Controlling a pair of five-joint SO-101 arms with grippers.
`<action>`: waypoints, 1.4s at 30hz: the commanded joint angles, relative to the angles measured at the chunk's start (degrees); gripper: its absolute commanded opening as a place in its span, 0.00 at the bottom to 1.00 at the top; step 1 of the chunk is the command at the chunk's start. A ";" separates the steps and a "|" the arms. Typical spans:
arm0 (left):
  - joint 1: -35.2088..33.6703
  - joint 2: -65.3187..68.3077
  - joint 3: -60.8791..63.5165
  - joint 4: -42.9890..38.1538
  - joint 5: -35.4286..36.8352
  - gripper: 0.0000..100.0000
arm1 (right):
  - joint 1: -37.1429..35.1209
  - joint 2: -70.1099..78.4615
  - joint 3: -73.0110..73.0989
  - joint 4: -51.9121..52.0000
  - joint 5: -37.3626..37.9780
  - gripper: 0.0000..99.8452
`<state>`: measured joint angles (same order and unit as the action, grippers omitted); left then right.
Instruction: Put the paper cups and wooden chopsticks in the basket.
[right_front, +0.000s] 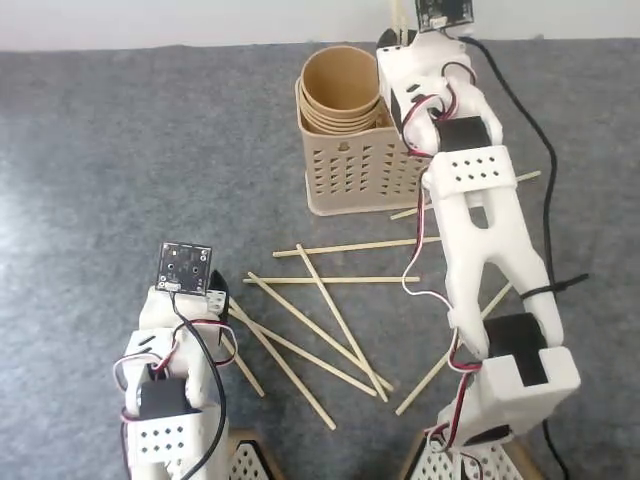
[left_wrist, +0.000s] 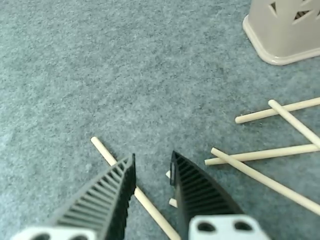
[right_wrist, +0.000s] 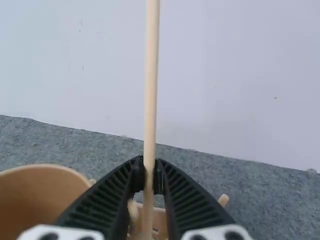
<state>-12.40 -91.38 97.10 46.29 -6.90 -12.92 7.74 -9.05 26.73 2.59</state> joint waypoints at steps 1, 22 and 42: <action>0.53 0.09 -0.31 -1.23 -0.53 0.11 | 0.84 -0.84 -1.14 -1.10 -0.09 0.01; 0.53 0.09 -0.31 -1.32 -0.53 0.11 | 2.51 -8.57 -0.26 10.33 5.98 0.19; 0.09 0.00 -0.31 -1.58 -0.62 0.11 | 8.66 -40.22 2.20 53.67 15.12 0.19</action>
<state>-12.40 -91.38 97.10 46.29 -6.90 -6.51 -29.36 -7.56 76.48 16.92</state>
